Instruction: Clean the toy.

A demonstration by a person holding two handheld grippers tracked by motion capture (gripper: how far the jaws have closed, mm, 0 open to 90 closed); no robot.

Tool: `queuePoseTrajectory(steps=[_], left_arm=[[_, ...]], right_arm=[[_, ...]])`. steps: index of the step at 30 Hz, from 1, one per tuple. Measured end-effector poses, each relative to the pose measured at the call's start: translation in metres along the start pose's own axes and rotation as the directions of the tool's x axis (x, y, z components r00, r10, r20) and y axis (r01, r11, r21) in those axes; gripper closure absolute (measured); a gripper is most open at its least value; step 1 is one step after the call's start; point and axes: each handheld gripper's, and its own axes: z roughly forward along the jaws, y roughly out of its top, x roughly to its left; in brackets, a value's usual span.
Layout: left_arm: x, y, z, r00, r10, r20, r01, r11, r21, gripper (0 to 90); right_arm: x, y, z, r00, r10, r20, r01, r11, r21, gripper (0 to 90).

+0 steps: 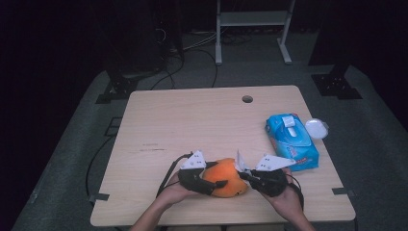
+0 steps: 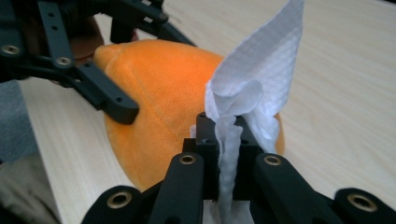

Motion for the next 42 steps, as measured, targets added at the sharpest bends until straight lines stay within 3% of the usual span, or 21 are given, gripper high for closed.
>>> queuePoseTrajectory(steps=[3, 4, 6, 7, 8, 9, 10, 13, 14, 15, 17, 19, 22, 23, 26, 29, 32, 36, 37, 39, 42], left_arm=[[-0.002, 0.004, 0.0, 0.9961, 0.066, -0.059, -0.07, 0.9953, -0.066, 41.4], [-0.002, 0.004, 0.0, 0.9961, 0.066, -0.059, -0.07, 0.9953, -0.066, 42.3], [-0.002, 0.006, -0.001, 0.9889, 0.114, -0.096, -0.124, 0.9862, -0.11, 42.6], [-0.001, 0.007, -0.001, 0.9812, 0.149, -0.123, -0.166, 0.9753, -0.146, 42.0], [-0.001, 0.007, -0.001, 0.9812, 0.149, -0.123, -0.166, 0.9753, -0.146, 41.3], [0.0, 0.003, 0.001, 0.978, 0.164, -0.128, -0.185, 0.9688, -0.165, 40.6], [0.0, 0.003, 0.001, 0.978, 0.164, -0.128, -0.185, 0.9688, -0.165, 39.1], [0.005, -0.001, 0.007, 0.9913, 0.12, -0.055, -0.125, 0.9872, -0.099, 24.9], [0.005, -0.001, 0.007, 0.9913, 0.12, -0.055, -0.125, 0.9872, -0.099, 19.2], [0.008, 0.003, 0.002, 0.9977, 0.056, -0.038, -0.06, 0.9943, -0.089, 16.0], [0.012, 0.004, -0.001, 0.9989, 0.003, -0.046, -0.006, 0.9982, -0.06, 8.5], [0.016, -0.002, -0.001, 0.9993, -0.034, -0.017, 0.033, 0.9988, -0.036, 9.9], [0.014, -0.005, 0.001, 0.9997, -0.022, -0.01, 0.022, 0.9992, -0.034, 18.8], [0.012, -0.004, 0.0, 0.9999, -0.009, -0.009, 0.008, 0.9997, -0.024, 19.7], [0.004, -0.003, 0.003, 0.9983, 0.058, -0.002, -0.058, 0.9982, -0.013, 20.3], [0.003, -0.004, 0.003, 0.998, 0.063, -0.008, -0.063, 0.998, -0.011, 20.0], [0.005, -0.004, 0.001, 0.9979, 0.064, -0.014, -0.064, 0.9979, -0.008, 20.2], [0.011, -0.008, -0.002, 0.9992, 0.039, -0.006, -0.039, 0.9991, -0.016, 20.8], [0.012, -0.008, -0.002, 0.9995, 0.032, -0.006, -0.032, 0.9994, -0.016, 20.8], [0.012, -0.007, -0.002, 0.9994, 0.033, -0.008, -0.033, 0.9993, -0.015, 20.8], [0.014, -0.008, -0.003, 0.9995, 0.029, -0.012, -0.03, 0.9995, -0.011, 20.9]], right_arm=[[-0.003, 0.004, -0.002, 0.9995, 0.002, 0.033, -0.002, 1.0, -0.018, 84.6], [-0.003, 0.004, -0.002, 0.9995, 0.002, 0.033, -0.002, 1.0, -0.018, 84.6], [-0.006, 0.006, -0.003, 0.9991, 0.018, 0.04, -0.017, 0.999, -0.034, 84.7], [-0.009, 0.009, -0.006, 0.9986, 0.034, 0.04, -0.031, 0.998, -0.062, 84.7], [-0.009, 0.009, -0.006, 0.9986, 0.034, 0.04, -0.031, 0.998, -0.062, 84.7], [-0.01, 0.013, -0.007, 0.9985, 0.042, 0.035, -0.039, 0.995, -0.087, 84.7], [-0.01, 0.013, -0.007, 0.9985, 0.042, 0.035, -0.039, 0.995, -0.087, 84.7], [-0.007, 0.012, 0.0, 0.9994, 0.034, -0.002, -0.034, 0.997, -0.067, 84.6], [-0.007, 0.012, 0.0, 0.9994, 0.034, -0.002, -0.034, 0.997, -0.067, 84.6], [-0.006, 0.007, 0.006, 0.9988, 0.04, -0.027, -0.042, 0.998, -0.041, 84.6], [-0.004, 0.005, 0.007, 0.9983, 0.035, -0.046, -0.036, 0.999, -0.029, 84.7], [-0.002, 0.005, 0.006, 0.9975, 0.031, -0.064, -0.032, 0.999, -0.013, 84.6], [0.001, 0.006, 0.006, 0.9983, 0.016, -0.056, -0.017, 1.0, -0.008, 84.6], [0.009, 0.009, 0.003, 0.9992, -0.032, -0.022, 0.032, 0.999, -0.019, 84.5], [0.022, 0.015, 0.003, 0.9962, -0.075, -0.043, 0.073, 0.996, -0.045, 84.3], [0.025, 0.016, 0.006, 0.9938, -0.105, -0.037, 0.103, 0.994, -0.031, 84.2], [0.015, 0.012, 0.004, 0.9965, -0.066, -0.051, 0.064, 0.997, -0.032, 84.4], [-0.01, -0.001, -0.001, 1.0, -0.004, 0.006, 0.004, 1.0, -0.015, 84.4], [-0.018, -0.006, -0.003, 0.9991, 0.035, 0.024, -0.035, 0.999, -0.005, 84.6], [-0.018, -0.006, -0.005, 0.9987, 0.046, 0.02, -0.046, 0.999, -0.011, 84.6], [-0.006, 0.003, -0.005, 0.999, 0.019, -0.039, -0.021, 0.999, -0.04, 84.5]])
